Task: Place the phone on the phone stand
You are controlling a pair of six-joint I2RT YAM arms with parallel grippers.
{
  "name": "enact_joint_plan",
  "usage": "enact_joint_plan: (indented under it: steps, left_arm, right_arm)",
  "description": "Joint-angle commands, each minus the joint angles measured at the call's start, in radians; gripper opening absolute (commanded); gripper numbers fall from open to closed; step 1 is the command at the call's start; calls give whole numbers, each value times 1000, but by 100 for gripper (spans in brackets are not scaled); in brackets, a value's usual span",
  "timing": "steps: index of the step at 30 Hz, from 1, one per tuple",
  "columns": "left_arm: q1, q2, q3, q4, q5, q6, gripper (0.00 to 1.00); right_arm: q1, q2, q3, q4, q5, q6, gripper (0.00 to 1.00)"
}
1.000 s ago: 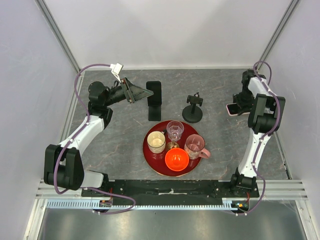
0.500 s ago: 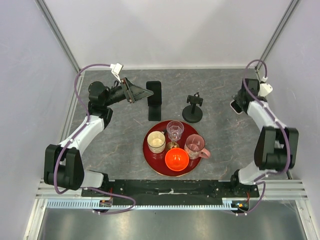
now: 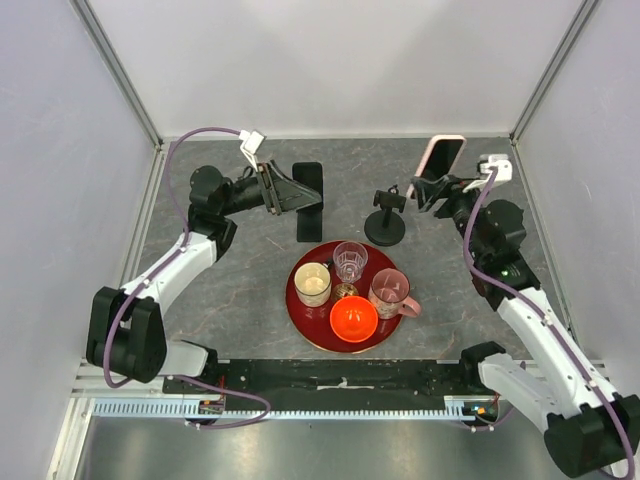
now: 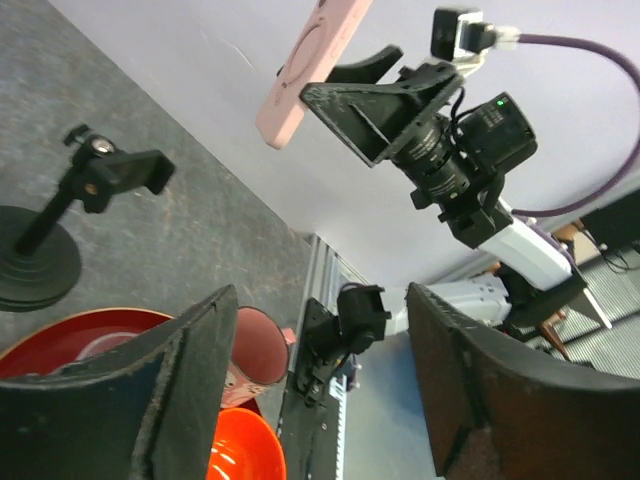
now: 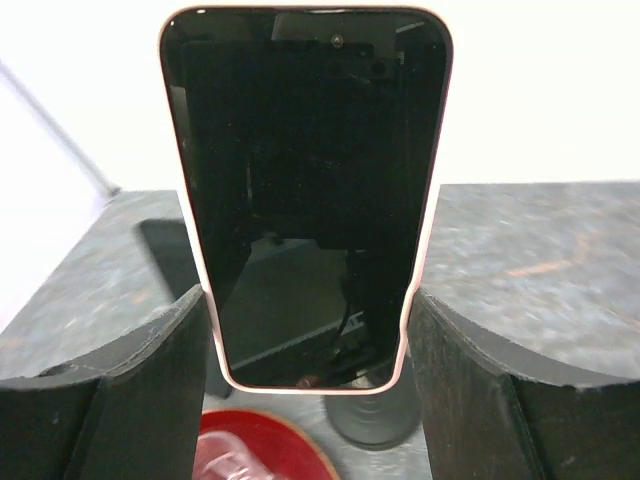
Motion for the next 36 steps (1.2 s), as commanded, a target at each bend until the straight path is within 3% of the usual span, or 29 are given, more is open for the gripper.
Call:
enact_joint_plan:
  steps: [1,3,6,12,18,24,31,36]
  left_arm:
    - [-43,-31,44,51,37,71,80]
    - [-60,-62,35,54,22,87,86]
    - [-92,-121,3,54,-32,142,86]
    - [-108,-244,-48,-73,-226,350,81]
    - [-109,-263,-32,-188,-303,460,80]
    - [-115,-258,-29,-191,-288,470,70]
    - [-126,-212,-9,-196,-234,443,75]
    - [-140,-182,2,-177,-194,412,66]
  right_arm:
    - [128,-70,100,-17,-117,-99,0]
    - [191,-68,147,-94,-140,-116,0]
    - [319,-60,163,-116,-114,-96,0]
    - [658,-11,135,-68,232,-92,0]
    - [875,141,216,-56,614,-60,0]
    - [978,256,293,-80,887,-11,0]
    - [1002,276,330,-81,901,22,0]
    - [1019,301,359,-79,877,3,0]
